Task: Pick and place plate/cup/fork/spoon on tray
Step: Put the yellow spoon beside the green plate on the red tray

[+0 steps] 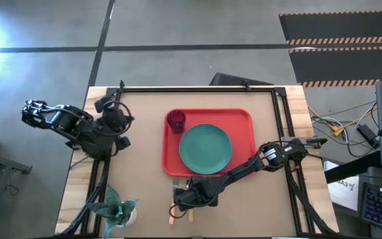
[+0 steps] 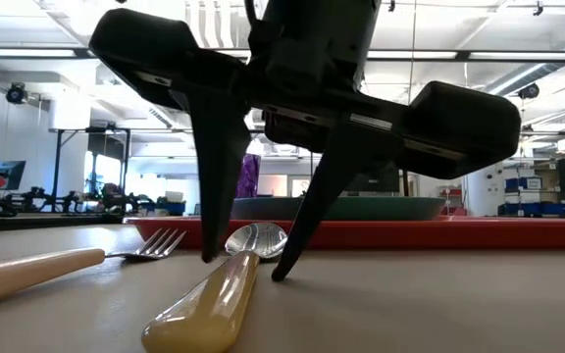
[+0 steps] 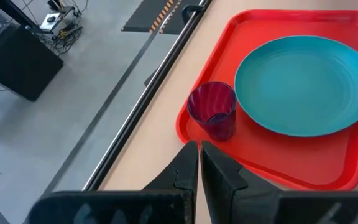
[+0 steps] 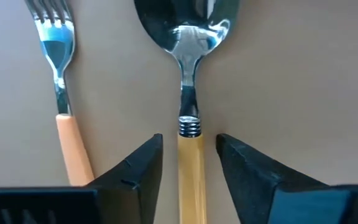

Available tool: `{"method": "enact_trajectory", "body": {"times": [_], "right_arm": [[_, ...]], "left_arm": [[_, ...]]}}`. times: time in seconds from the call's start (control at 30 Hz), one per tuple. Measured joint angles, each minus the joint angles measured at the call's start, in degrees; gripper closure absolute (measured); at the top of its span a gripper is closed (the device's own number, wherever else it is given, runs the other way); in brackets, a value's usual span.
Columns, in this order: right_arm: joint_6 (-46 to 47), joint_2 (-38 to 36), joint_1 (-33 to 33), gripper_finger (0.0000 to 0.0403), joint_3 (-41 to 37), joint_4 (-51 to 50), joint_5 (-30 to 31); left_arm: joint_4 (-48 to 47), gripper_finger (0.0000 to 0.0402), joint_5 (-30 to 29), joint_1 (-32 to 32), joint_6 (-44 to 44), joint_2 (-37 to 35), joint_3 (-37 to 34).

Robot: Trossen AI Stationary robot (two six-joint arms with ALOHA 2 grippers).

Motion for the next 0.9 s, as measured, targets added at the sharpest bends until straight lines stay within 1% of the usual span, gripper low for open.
{"method": "enact_trajectory", "body": {"times": [0.2,0.37,0.47,0.9], "right_arm": [[-1.99,0.07,0.04,0.0282,-0.66,0.02,-1.51],[-3.46,0.09,0.16,0.0287,-1.45,-1.14,-5.77],[-4.53,0.07,0.28,0.0287,-1.3,-3.48,-7.05],[-7.86,0.07,0.37,0.0288,-1.22,-4.31,-6.98]], "left_arm": [[0.04,0.0402,0.0,0.0,-0.03,-0.81,0.0],[0.07,0.0402,0.12,0.0,-0.13,-0.8,0.0],[0.07,0.0402,0.8,-0.02,-0.15,-0.71,0.0],[0.09,0.0402,1.25,-0.02,-0.13,-0.46,0.0]]}}
